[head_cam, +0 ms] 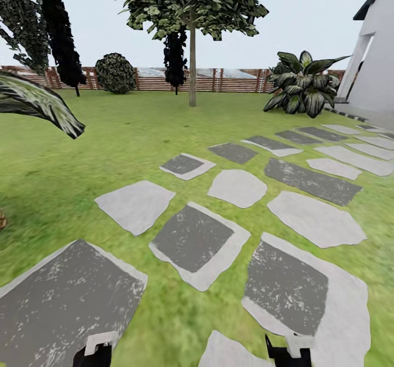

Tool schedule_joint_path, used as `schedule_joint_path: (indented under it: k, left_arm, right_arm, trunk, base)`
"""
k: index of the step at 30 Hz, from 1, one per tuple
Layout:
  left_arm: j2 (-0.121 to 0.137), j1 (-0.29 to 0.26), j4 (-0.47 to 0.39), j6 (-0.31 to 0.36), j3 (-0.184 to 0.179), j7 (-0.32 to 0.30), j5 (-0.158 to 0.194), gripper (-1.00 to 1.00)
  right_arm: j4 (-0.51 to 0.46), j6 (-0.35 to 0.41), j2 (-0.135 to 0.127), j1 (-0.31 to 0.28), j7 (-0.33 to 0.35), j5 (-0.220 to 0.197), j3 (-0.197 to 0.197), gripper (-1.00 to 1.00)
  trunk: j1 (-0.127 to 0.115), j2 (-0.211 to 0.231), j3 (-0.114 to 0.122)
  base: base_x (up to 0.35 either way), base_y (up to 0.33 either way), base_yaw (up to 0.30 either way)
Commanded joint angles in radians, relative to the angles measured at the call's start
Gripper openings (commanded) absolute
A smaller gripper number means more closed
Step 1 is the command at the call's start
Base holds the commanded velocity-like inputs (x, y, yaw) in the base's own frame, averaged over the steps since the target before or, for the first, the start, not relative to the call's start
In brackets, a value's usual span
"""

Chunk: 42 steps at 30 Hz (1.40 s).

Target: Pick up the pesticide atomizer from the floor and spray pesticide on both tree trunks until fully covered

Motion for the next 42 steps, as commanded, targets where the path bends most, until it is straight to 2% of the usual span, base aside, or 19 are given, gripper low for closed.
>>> schedule_joint_path:
  k: [1, 42]
  left_arm:
    - [0.0, -0.001, 0.001, -0.003, 0.0, 0.002, 0.001, -1.0]
    - [0.0, -0.001, 0.002, -0.003, 0.0, 0.002, 0.0, -1.0]
  right_arm:
    - [0.001, -0.003, 0.0, 0.0, 0.0, 0.001, 0.0, 1.0]
    - [0.001, -0.004, 0.0, 0.0, -0.002, 0.001, 0.001, 1.0]
  trunk:
    - [0.0, 0.0, -0.001]
    - [0.0, 0.0, -0.001]
  base:
    - [0.34, 0.0, 0.0]
    - [0.34, 0.0, 0.0]
